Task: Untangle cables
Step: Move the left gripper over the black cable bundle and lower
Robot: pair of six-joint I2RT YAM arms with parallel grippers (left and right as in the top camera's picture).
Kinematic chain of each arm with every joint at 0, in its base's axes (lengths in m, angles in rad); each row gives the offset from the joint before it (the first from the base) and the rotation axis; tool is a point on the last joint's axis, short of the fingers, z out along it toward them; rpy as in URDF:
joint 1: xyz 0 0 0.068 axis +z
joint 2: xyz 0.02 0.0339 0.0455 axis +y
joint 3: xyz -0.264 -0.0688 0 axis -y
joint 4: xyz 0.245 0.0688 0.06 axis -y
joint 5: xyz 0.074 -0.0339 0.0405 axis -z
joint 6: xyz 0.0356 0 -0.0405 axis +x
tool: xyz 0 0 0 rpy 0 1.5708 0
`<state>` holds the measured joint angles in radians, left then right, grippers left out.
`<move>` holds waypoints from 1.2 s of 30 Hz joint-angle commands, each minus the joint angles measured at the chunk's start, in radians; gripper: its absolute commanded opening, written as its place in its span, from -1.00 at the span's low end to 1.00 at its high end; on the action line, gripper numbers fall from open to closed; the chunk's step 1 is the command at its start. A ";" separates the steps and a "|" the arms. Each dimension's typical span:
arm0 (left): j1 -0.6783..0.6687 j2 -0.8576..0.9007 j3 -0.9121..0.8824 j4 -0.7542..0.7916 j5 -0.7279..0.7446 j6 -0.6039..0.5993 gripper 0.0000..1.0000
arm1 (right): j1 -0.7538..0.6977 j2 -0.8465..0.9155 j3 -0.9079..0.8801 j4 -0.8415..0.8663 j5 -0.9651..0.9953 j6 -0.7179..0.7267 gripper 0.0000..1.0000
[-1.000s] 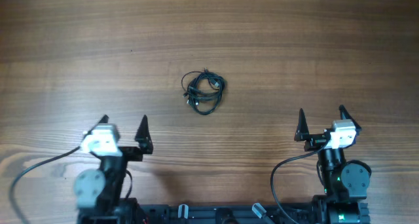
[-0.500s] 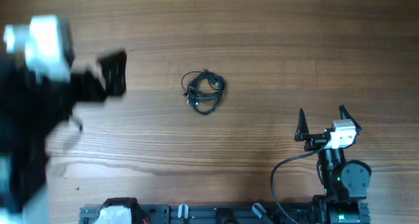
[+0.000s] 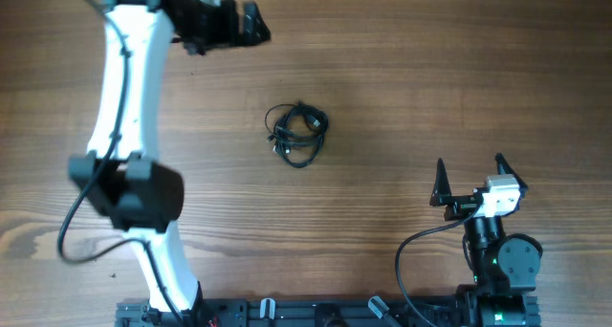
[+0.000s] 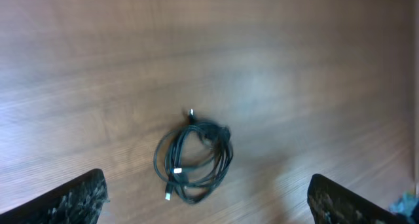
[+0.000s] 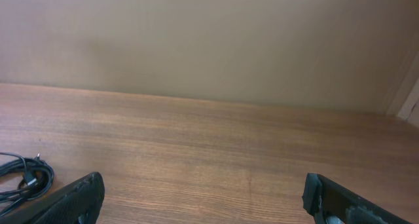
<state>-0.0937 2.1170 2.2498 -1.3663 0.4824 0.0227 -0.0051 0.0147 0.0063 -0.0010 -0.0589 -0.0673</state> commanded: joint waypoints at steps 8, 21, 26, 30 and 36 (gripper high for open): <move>-0.045 0.115 -0.105 -0.129 -0.126 0.045 1.00 | 0.004 -0.007 -0.001 0.002 0.006 0.015 0.99; -0.083 0.116 -0.378 0.103 -0.549 -0.514 1.00 | 0.004 -0.007 -0.001 0.002 0.006 0.015 0.99; -0.150 0.116 -0.397 0.171 -0.551 -0.502 1.00 | 0.004 -0.007 -0.001 0.002 0.006 0.015 0.99; -0.192 0.116 -0.398 0.172 -0.551 -0.486 1.00 | 0.004 -0.007 -0.001 0.002 0.006 0.015 0.99; -0.210 0.116 -0.397 0.169 -0.543 -0.472 0.99 | 0.004 -0.007 -0.001 0.002 0.006 0.015 0.99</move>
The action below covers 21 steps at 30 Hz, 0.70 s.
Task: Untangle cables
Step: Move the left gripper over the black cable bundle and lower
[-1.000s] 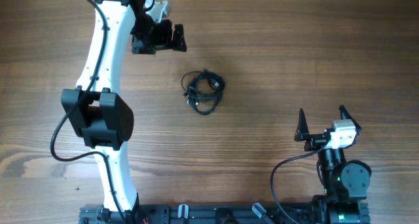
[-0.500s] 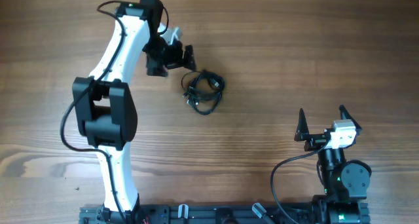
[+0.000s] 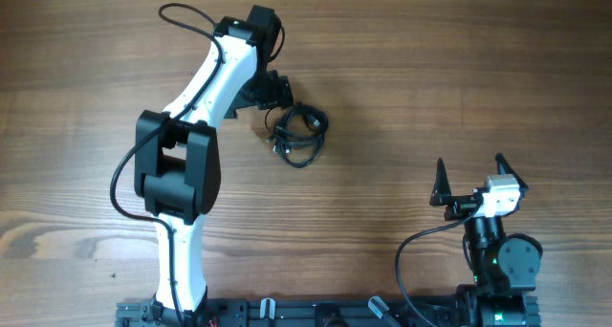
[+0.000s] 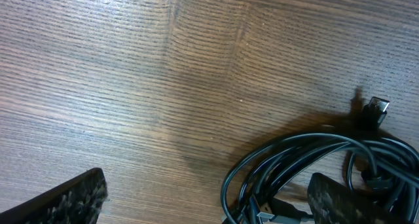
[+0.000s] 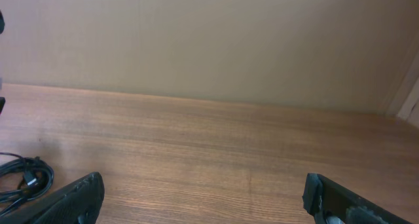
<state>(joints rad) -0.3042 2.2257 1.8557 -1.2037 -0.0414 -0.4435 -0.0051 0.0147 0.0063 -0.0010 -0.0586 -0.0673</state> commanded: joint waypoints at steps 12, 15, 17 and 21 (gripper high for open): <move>0.000 0.008 -0.003 -0.073 0.085 0.106 0.99 | 0.005 0.042 0.103 -0.103 -0.289 0.575 0.99; 0.000 0.008 -0.004 -0.075 0.085 0.126 1.00 | 0.005 0.148 0.325 -0.301 -0.253 0.459 0.99; 0.000 0.008 -0.003 -0.075 0.085 0.126 1.00 | 0.005 0.274 0.517 -0.391 -0.250 0.416 0.99; 0.000 0.008 -0.003 -0.072 0.085 0.126 1.00 | 0.005 0.684 1.046 -0.658 -0.409 0.296 0.99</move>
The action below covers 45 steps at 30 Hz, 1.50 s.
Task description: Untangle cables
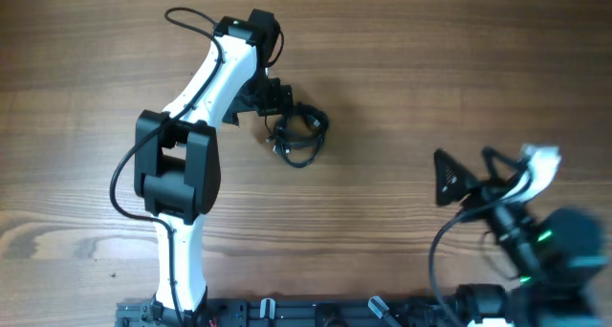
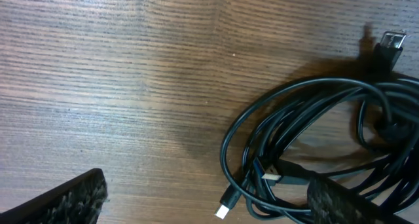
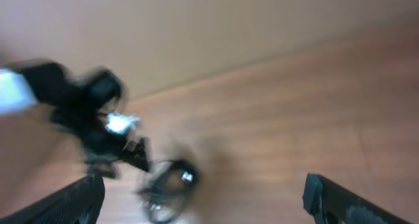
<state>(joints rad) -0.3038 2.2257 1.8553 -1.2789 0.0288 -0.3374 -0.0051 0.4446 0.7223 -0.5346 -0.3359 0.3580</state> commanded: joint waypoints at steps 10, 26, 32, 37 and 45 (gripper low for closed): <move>0.001 0.008 -0.003 -0.014 0.015 0.019 1.00 | 0.007 1.126 1.230 -0.556 -0.121 -0.315 0.99; 0.001 0.008 -0.003 -0.015 0.015 0.020 1.00 | 0.145 1.638 1.186 -0.723 0.093 -0.456 0.84; 0.001 0.008 -0.003 -0.012 0.014 0.019 1.00 | 0.159 1.643 1.176 -0.691 0.254 -0.392 0.86; 0.001 0.008 -0.003 -0.013 0.014 0.019 0.99 | 0.150 1.644 1.094 -0.618 0.299 -0.301 0.88; 0.001 0.008 -0.003 -0.013 0.000 0.019 0.99 | 0.150 1.645 0.964 -0.525 0.299 -0.295 0.88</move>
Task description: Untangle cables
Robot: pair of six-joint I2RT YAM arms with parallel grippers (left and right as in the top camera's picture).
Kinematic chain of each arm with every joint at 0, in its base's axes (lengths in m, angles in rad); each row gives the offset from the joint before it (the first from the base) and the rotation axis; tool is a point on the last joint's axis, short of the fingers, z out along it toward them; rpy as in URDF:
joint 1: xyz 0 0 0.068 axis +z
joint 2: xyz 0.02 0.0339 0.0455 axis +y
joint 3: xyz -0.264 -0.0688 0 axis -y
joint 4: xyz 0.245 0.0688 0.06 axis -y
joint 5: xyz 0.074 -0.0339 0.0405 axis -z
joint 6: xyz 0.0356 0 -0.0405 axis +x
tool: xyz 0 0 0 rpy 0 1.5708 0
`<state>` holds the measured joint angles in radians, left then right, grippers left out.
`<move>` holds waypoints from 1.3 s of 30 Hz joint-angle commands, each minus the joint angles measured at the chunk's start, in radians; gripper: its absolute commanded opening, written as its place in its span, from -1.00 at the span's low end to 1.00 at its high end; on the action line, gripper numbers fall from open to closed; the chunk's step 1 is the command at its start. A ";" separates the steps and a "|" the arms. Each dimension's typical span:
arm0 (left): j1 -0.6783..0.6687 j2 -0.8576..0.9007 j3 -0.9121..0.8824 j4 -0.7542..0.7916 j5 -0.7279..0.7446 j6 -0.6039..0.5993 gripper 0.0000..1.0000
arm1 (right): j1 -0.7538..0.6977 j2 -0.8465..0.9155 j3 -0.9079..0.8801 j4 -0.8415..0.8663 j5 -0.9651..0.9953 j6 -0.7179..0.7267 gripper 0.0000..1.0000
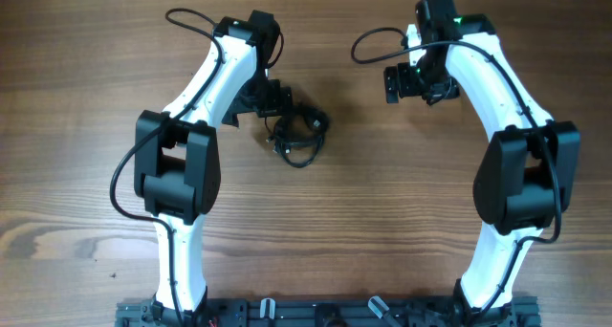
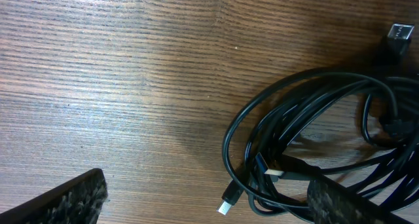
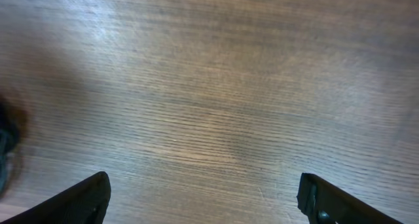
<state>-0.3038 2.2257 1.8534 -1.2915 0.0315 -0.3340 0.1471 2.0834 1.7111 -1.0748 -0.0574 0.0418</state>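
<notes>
A tangled bundle of thin black cable [image 1: 299, 134] lies on the wooden table [image 1: 382, 203] a little left of centre. Its loops and small metal-tipped plugs fill the right half of the left wrist view [image 2: 308, 119]. My left gripper [image 1: 274, 105] is open and low at the bundle's upper left edge. In the left wrist view [image 2: 206, 204], its right finger [image 2: 347, 201] sits over the loops and one plug [image 2: 227, 204] lies between the fingers. My right gripper [image 1: 418, 84] is open above bare wood [image 3: 209, 198], to the right of the bundle and apart from it.
A dark sliver, probably the cable, shows at the left edge of the right wrist view [image 3: 3, 152]. The arms' base rail [image 1: 316, 313] runs along the front edge of the table. Both arms reach across the table towards the far side.
My right arm has gone from the front right of the table to the far side, its open gripper now low over wood right of the bundle. The left gripper has barely shifted.
At first my left gripper was open, high at the far left, and the right arm sat at the front right. Then the left gripper was down at the bundle's left edge. After that the right arm was blurred in motion, and it is now beside the bundle.
</notes>
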 commanded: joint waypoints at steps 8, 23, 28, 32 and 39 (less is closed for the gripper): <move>0.004 0.008 -0.001 0.016 0.183 0.027 1.00 | -0.002 0.006 -0.025 0.031 0.011 0.007 0.99; 0.123 0.008 -0.001 0.074 0.680 0.095 1.00 | -0.003 0.006 -0.025 0.118 -0.588 -0.149 0.99; 0.146 0.008 -0.001 0.075 0.622 0.095 1.00 | 0.002 0.006 -0.025 0.249 -0.855 -0.093 0.99; 0.159 0.008 -0.002 0.089 0.399 0.093 1.00 | 0.002 0.006 -0.025 0.231 -0.795 -0.092 0.99; 0.134 0.009 -0.003 0.114 0.099 0.023 1.00 | 0.002 0.006 -0.025 0.217 -0.694 -0.092 0.99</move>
<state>-0.1562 2.2257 1.8534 -1.1839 0.2241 -0.2947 0.1478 2.0834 1.6871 -0.8482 -0.8066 -0.0502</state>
